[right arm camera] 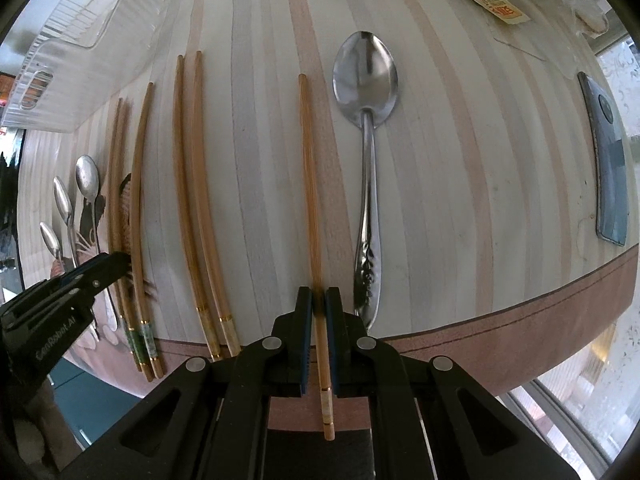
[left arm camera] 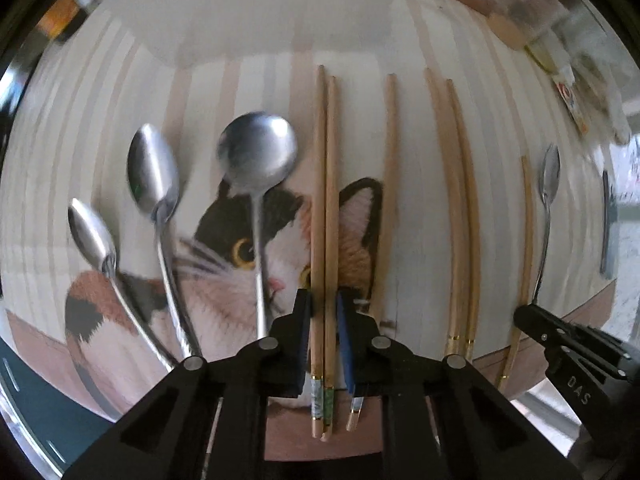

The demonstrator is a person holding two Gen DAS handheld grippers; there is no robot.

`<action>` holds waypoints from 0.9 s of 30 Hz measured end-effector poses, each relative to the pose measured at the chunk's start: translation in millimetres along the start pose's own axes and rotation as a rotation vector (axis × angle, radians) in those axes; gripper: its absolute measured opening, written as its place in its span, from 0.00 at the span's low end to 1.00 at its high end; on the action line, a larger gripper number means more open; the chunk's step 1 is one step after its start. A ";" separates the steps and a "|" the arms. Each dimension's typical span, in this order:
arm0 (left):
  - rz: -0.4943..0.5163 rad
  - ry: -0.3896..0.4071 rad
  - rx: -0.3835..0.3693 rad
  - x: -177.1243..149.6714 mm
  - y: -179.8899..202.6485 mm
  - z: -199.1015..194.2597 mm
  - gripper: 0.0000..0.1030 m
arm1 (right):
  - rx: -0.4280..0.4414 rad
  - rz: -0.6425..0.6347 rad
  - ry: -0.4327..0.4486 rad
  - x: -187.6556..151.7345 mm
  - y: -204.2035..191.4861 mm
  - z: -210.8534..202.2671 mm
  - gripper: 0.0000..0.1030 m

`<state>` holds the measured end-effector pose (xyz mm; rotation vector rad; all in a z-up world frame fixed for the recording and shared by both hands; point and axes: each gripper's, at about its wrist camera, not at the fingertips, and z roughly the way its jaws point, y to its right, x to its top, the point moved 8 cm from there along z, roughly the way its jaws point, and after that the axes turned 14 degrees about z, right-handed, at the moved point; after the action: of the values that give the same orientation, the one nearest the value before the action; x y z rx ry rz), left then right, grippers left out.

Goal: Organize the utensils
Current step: 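Grasp a wooden chopstick with the left tool while the right tool grasps another chopstick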

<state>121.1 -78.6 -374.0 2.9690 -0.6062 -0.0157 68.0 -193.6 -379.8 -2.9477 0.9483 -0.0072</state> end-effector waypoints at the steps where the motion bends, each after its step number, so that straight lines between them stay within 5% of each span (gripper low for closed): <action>1: -0.019 0.002 -0.021 -6.9 -3.6 2.2 0.10 | 0.004 0.005 -0.003 0.6 0.6 -0.1 0.07; 6: -0.102 0.002 -0.150 -35.2 -18.9 6.7 0.10 | 0.011 0.016 -0.008 2.9 3.2 -0.9 0.07; 13: -0.160 0.008 -0.242 -60.3 -35.3 15.0 0.11 | 0.008 0.024 -0.010 6.2 6.0 1.3 0.07; 16: -0.144 0.013 -0.236 -67.6 -33.1 14.4 0.11 | 0.008 0.031 -0.008 6.3 6.8 2.8 0.07; 20: -0.118 0.022 -0.209 -23.1 -15.8 0.0 0.11 | -0.009 0.021 0.002 4.1 4.9 3.1 0.07; 27: -0.147 0.038 -0.218 -24.6 -35.0 -2.2 0.12 | -0.012 0.029 0.001 1.0 2.4 2.1 0.07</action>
<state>112.2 -36.9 -376.0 2.7881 -0.3549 -0.0350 67.5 -196.0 -382.0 -2.9444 0.9953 -0.0025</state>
